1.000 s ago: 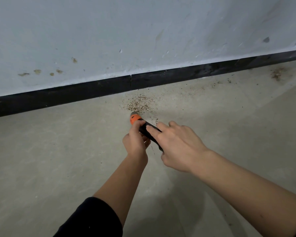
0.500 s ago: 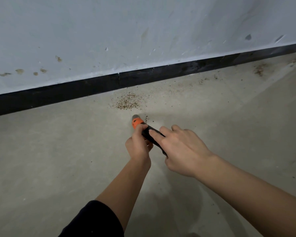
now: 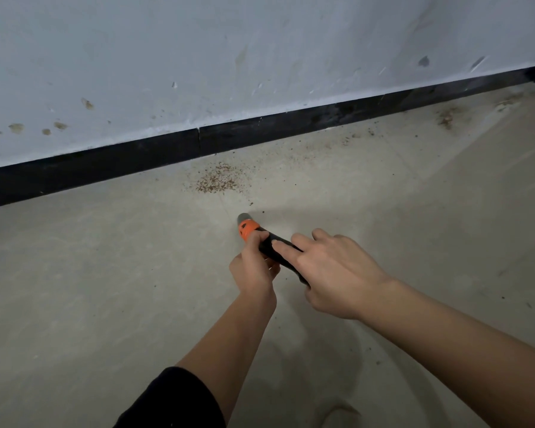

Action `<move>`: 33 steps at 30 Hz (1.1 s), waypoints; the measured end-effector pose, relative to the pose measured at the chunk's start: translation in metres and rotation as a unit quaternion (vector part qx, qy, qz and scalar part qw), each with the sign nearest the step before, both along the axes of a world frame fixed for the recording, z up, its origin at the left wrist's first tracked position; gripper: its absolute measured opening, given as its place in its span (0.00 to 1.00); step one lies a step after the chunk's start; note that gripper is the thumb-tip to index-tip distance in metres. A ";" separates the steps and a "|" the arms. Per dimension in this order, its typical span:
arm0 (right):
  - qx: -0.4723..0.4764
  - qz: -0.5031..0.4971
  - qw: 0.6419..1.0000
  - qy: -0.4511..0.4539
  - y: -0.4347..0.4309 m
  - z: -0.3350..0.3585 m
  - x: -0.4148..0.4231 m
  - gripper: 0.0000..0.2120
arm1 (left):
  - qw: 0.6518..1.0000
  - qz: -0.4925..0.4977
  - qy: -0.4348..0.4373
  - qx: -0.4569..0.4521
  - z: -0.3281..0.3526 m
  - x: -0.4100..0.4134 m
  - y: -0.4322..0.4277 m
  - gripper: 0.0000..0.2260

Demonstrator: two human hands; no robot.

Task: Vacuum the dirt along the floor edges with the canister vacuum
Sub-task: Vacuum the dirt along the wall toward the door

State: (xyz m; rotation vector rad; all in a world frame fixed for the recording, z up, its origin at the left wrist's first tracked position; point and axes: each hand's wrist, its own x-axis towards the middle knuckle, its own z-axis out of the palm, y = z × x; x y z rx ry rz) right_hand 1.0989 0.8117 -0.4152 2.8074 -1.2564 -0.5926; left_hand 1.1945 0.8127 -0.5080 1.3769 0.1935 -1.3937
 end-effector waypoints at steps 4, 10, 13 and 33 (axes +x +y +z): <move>-0.002 -0.007 1.000 0.011 0.004 0.001 -0.008 0.32 | 0.999 -0.027 0.006 -0.016 0.001 -0.005 0.005 0.06; -0.012 -0.034 0.999 0.020 -0.002 0.003 -0.018 0.32 | 0.994 -0.090 0.039 -0.043 0.001 -0.011 -0.004 0.07; -0.014 -0.042 0.999 0.019 -0.007 0.000 -0.018 0.32 | 0.993 -0.097 0.048 -0.050 -0.001 -0.010 -0.008 0.07; -0.034 -0.036 0.998 -0.028 -0.039 -0.016 0.009 0.33 | 0.996 -0.059 0.028 -0.059 -0.006 0.019 -0.039 0.07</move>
